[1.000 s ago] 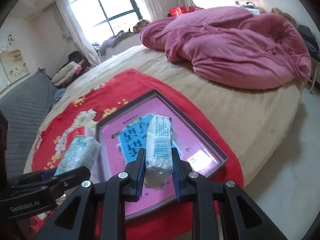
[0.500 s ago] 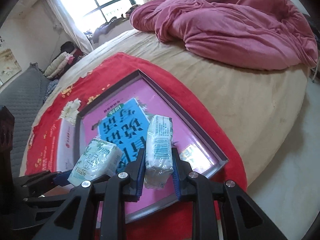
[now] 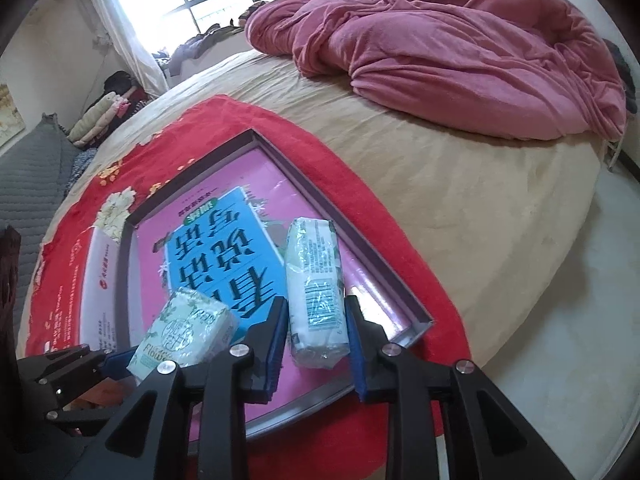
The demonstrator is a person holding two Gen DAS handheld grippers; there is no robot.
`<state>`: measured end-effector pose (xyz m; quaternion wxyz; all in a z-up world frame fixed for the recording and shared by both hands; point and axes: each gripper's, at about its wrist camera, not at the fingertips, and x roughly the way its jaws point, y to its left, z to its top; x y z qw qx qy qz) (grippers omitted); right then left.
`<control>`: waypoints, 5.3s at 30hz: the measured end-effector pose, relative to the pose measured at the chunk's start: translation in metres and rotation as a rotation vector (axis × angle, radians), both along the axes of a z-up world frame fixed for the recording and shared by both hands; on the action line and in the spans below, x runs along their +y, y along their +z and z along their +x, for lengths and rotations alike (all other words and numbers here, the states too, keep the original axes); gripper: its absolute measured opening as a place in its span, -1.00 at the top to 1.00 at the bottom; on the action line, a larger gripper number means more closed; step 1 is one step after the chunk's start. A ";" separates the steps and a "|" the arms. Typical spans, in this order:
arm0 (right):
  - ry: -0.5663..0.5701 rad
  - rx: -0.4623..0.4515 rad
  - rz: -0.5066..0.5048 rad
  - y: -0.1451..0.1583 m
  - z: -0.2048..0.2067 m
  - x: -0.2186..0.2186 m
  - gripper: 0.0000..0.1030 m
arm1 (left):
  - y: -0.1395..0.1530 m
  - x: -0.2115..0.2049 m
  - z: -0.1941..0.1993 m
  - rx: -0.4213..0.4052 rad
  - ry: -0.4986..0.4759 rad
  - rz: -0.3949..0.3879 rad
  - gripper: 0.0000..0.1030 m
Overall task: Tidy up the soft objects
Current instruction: 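Carry both tissue packs into the pink book box and open both grippers, then move both tools back over the pile of items, then grasp the leopard-print scrunchie with the left gripper while the right gripper grasps the cotton-ball bag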
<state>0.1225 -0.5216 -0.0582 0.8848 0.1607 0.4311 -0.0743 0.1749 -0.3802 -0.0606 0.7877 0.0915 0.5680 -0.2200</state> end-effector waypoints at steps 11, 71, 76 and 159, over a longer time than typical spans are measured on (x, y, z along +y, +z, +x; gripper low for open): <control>-0.045 -0.027 -0.001 0.011 -0.010 -0.011 0.11 | -0.005 -0.005 -0.002 0.000 -0.009 0.049 -0.01; 0.184 -0.236 -0.181 0.147 -0.066 0.161 -0.37 | 0.132 0.229 -0.094 -0.257 0.296 -0.140 -0.50; 0.252 -0.237 -0.182 0.149 -0.064 0.198 -0.37 | 0.138 0.267 -0.100 -0.282 0.367 -0.129 -0.50; 0.506 -0.019 -0.201 0.047 -0.006 0.315 0.09 | 0.004 0.465 -0.074 -0.046 0.714 -0.353 0.62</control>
